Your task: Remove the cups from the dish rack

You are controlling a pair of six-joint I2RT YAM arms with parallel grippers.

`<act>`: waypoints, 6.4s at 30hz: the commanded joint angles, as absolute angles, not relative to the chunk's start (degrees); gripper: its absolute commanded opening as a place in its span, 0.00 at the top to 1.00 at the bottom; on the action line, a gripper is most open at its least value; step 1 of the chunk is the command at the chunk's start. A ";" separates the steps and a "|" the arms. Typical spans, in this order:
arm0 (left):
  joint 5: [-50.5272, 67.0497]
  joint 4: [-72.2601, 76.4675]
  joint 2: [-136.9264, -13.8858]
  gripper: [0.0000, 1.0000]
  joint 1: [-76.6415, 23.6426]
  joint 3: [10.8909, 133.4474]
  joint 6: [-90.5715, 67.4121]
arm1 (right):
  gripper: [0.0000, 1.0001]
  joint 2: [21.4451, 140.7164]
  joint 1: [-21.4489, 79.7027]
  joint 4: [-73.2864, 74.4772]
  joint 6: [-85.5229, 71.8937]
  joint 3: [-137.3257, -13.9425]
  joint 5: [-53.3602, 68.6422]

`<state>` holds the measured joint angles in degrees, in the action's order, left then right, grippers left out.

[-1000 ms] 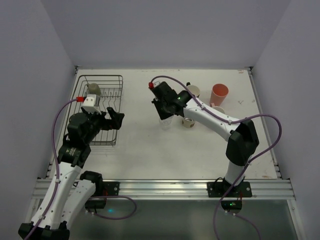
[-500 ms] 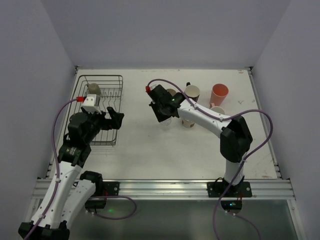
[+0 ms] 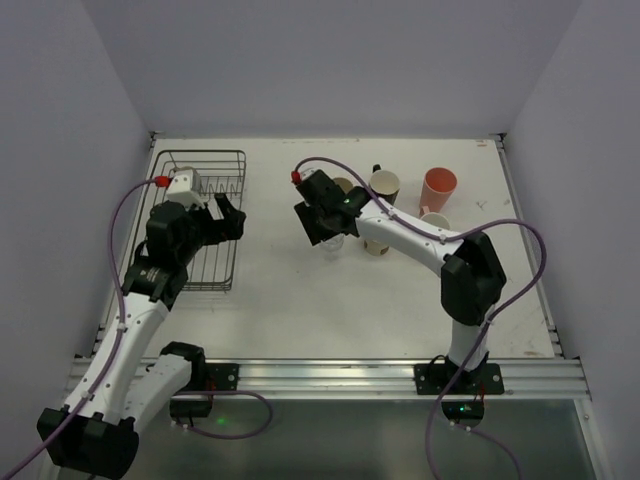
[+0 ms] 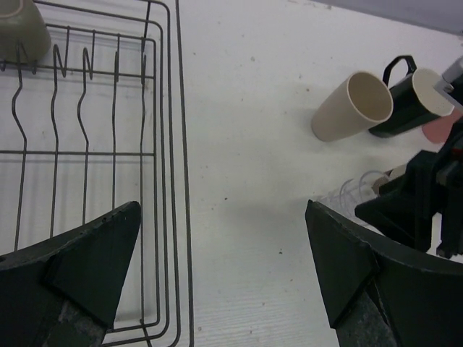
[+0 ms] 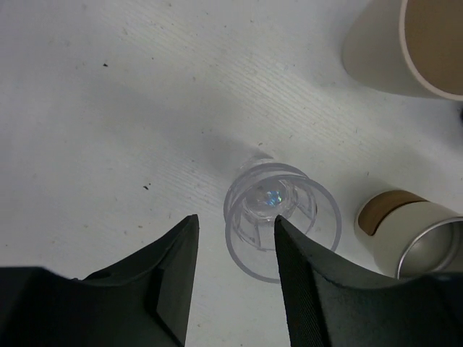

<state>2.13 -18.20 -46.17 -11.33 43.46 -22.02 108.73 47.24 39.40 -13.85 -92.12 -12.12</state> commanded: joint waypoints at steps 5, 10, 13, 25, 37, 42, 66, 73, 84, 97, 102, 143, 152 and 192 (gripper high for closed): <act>-7.11 -13.63 -55.87 0.00 -11.16 53.61 -27.60 | 0.49 92.74 47.55 29.47 -15.29 -84.04 -7.13; -12.41 -10.56 -66.87 0.03 -5.03 59.23 -29.00 | 0.49 80.61 47.55 18.14 -17.40 -69.63 -2.47; -9.66 -7.75 -75.39 0.07 1.74 62.83 -30.15 | 0.50 77.09 47.55 15.56 -18.02 -64.43 -1.58; -20.47 -12.21 -105.63 0.15 3.16 86.39 -22.68 | 0.50 75.76 47.55 12.66 -18.46 -61.08 -1.23; -25.40 -13.71 -116.18 0.25 3.78 93.16 -17.58 | 0.50 77.34 47.55 12.22 -18.37 -61.35 -1.49; -24.26 -13.27 -118.38 0.25 4.48 93.34 -16.79 | 0.50 77.26 47.46 12.22 -18.37 -61.35 -1.41; -14.51 -9.23 -112.07 0.74 5.89 92.38 -18.02 | 0.49 78.05 47.55 10.37 -19.42 -62.67 1.93; -9.06 -8.17 -102.32 0.90 5.89 86.58 -23.10 | 0.35 76.91 47.46 8.00 -22.49 -63.37 5.18; 24.32 11.05 -72.46 0.94 0.63 53.40 -44.02 | 0.23 68.57 47.46 -8.51 -36.98 -54.15 6.59; 35.68 45.16 -55.02 0.95 -16.08 29.63 -68.81 | 0.30 67.76 46.05 -21.97 -44.91 -48.87 12.39; 33.76 50.09 -54.41 0.97 -18.98 25.59 -73.03 | 0.37 67.94 46.14 -22.41 -44.12 -50.44 15.64; 7.39 -5.69 -42.89 0.00 -26.37 44.29 -33.63 | 1.00 67.41 46.76 18.78 -28.48 -54.32 8.28; -3.68 -22.67 -40.26 0.00 -26.37 45.62 -16.44 | 1.00 74.61 46.93 30.76 -28.48 -50.97 -1.39; 2.29 -16.61 -32.88 0.00 -22.85 43.15 -15.91 | 0.01 48.06 50.54 23.39 -25.06 -54.06 -14.93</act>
